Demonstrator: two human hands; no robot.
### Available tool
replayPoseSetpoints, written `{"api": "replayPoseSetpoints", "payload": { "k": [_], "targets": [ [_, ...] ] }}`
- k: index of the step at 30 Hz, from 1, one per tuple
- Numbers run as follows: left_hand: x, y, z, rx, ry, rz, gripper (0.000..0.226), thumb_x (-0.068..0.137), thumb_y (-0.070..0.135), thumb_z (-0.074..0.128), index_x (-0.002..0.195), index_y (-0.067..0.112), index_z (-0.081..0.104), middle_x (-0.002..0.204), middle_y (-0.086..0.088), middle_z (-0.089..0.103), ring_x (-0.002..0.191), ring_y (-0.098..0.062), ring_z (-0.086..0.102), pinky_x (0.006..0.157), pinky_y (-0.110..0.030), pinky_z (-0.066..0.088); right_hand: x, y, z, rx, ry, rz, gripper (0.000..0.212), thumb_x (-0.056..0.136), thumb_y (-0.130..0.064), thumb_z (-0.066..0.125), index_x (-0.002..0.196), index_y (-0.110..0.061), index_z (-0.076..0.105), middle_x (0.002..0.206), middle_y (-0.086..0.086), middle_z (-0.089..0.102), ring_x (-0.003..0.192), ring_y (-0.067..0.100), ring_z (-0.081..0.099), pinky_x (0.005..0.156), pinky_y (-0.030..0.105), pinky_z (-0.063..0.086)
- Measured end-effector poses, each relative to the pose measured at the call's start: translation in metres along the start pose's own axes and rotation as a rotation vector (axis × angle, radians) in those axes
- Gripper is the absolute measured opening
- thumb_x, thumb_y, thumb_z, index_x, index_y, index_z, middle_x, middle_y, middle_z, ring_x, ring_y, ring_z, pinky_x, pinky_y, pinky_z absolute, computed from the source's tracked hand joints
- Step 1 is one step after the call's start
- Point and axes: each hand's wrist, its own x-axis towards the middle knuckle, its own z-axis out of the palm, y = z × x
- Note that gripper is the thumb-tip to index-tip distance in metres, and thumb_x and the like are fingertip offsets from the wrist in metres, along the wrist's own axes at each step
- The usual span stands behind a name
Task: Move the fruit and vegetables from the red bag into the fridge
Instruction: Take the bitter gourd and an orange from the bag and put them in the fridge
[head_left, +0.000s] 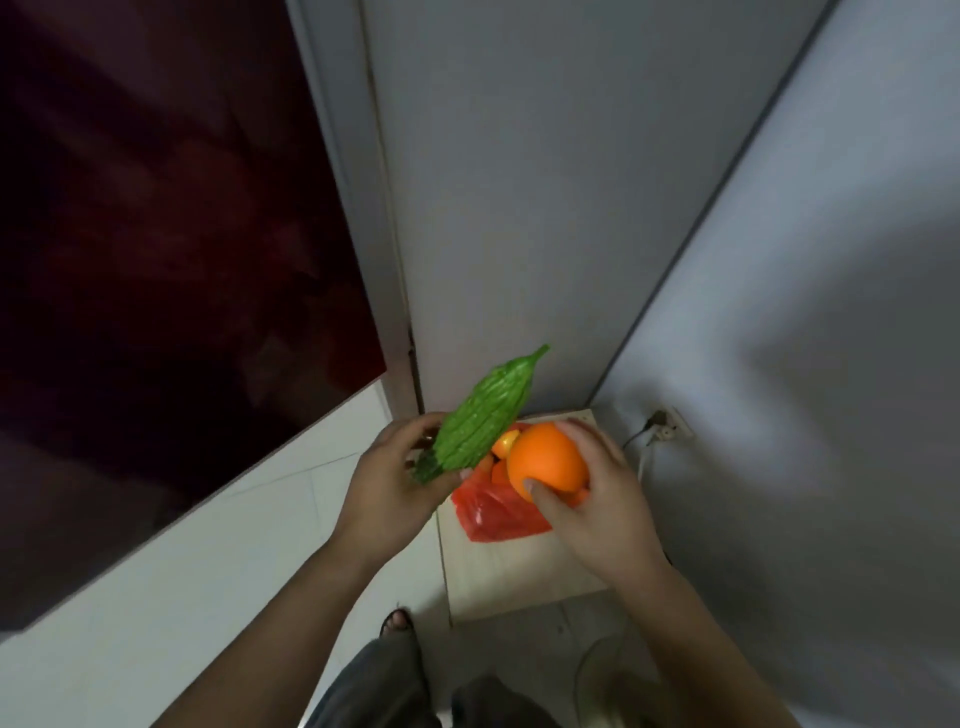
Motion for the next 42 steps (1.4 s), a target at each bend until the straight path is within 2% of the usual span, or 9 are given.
{"api": "replayPoseSetpoints", "payload": {
  "k": [7, 10, 14, 17, 21, 26, 30, 36, 42],
  "targets": [
    [-0.071, -0.010, -0.009, 0.040, 0.187, -0.161, 0.057, 0.074, 0.025, 0.076, 0.101, 0.059, 0.039, 0.101, 0.033, 0.046, 0.089, 0.019, 0.049, 0.070, -0.002, 0.037, -0.019, -0.012, 0.016, 0.025, -0.207, -0.179, 0.066, 0.074, -0.037, 0.075, 0.131, -0.028, 0.044, 0.137, -0.011, 0.041, 0.120, 0.008, 0.040, 0.092, 0.022, 0.034],
    [-0.100, -0.018, -0.019, 0.061, 0.249, -0.227, 0.055, 0.074, 0.028, 0.075, 0.104, 0.057, 0.039, 0.103, 0.028, 0.048, 0.089, 0.018, 0.048, 0.072, -0.003, 0.036, -0.024, -0.028, 0.028, 0.012, -0.299, -0.247, 0.065, 0.076, -0.038, 0.072, 0.132, -0.029, 0.041, 0.139, -0.010, 0.038, 0.121, 0.011, 0.040, 0.090, 0.021, 0.033],
    [-0.130, -0.025, -0.034, 0.075, 0.352, -0.300, 0.050, 0.075, 0.029, 0.074, 0.114, 0.046, 0.047, 0.109, 0.015, 0.053, 0.093, 0.005, 0.051, 0.074, -0.007, 0.037, -0.031, -0.051, 0.042, 0.018, -0.418, -0.331, 0.066, 0.077, -0.041, 0.071, 0.134, -0.034, 0.038, 0.142, -0.012, 0.034, 0.120, 0.007, 0.038, 0.088, 0.020, 0.035],
    [-0.147, -0.029, -0.046, 0.114, 0.400, -0.323, 0.052, 0.076, 0.030, 0.074, 0.123, 0.033, 0.052, 0.108, 0.014, 0.052, 0.095, -0.003, 0.052, 0.074, -0.006, 0.037, -0.037, -0.068, 0.053, 0.021, -0.475, -0.379, 0.066, 0.077, -0.039, 0.071, 0.134, -0.031, 0.039, 0.142, -0.012, 0.033, 0.118, 0.004, 0.035, 0.089, 0.019, 0.034],
    [-0.175, -0.041, -0.069, 0.150, 0.433, -0.355, 0.054, 0.076, 0.032, 0.073, 0.126, 0.031, 0.051, 0.109, 0.012, 0.053, 0.095, -0.003, 0.052, 0.074, -0.006, 0.038, -0.050, -0.091, 0.071, 0.034, -0.526, -0.422, 0.065, 0.077, -0.037, 0.072, 0.133, -0.030, 0.040, 0.142, -0.011, 0.033, 0.115, 0.004, 0.036, 0.087, 0.019, 0.036],
    [-0.216, -0.061, -0.106, 0.142, 0.508, -0.437, 0.055, 0.076, 0.033, 0.073, 0.127, 0.029, 0.052, 0.108, 0.012, 0.052, 0.095, -0.005, 0.052, 0.079, -0.017, 0.043, -0.078, -0.125, 0.108, 0.065, -0.613, -0.461, 0.064, 0.076, -0.036, 0.072, 0.132, -0.032, 0.040, 0.139, -0.013, 0.034, 0.115, 0.008, 0.040, 0.087, 0.024, 0.045],
    [-0.252, -0.091, -0.150, 0.184, 0.515, -0.448, 0.055, 0.076, 0.037, 0.072, 0.127, 0.031, 0.052, 0.107, 0.011, 0.053, 0.097, -0.009, 0.054, 0.084, -0.028, 0.049, -0.105, -0.164, 0.153, 0.057, -0.664, -0.490, 0.063, 0.075, -0.036, 0.073, 0.130, -0.032, 0.042, 0.137, -0.015, 0.035, 0.114, 0.008, 0.042, 0.088, 0.028, 0.048],
    [-0.315, -0.153, -0.246, 0.211, 0.580, -0.502, 0.054, 0.076, 0.039, 0.071, 0.126, 0.034, 0.051, 0.108, 0.011, 0.055, 0.098, -0.008, 0.053, 0.081, -0.028, 0.049, -0.160, -0.248, 0.248, 0.046, -0.759, -0.558, 0.063, 0.077, -0.041, 0.071, 0.130, -0.039, 0.037, 0.132, -0.027, 0.029, 0.113, 0.001, 0.039, 0.088, 0.020, 0.044],
    [-0.398, -0.211, -0.362, 0.201, 0.685, -0.590, 0.053, 0.076, 0.038, 0.072, 0.124, 0.036, 0.052, 0.108, 0.013, 0.055, 0.099, -0.007, 0.053, 0.084, -0.031, 0.049, -0.219, -0.352, 0.355, 0.068, -0.862, -0.623, 0.062, 0.077, -0.041, 0.070, 0.130, -0.039, 0.038, 0.137, -0.022, 0.031, 0.115, 0.004, 0.041, 0.088, 0.017, 0.042]
  ]
}}
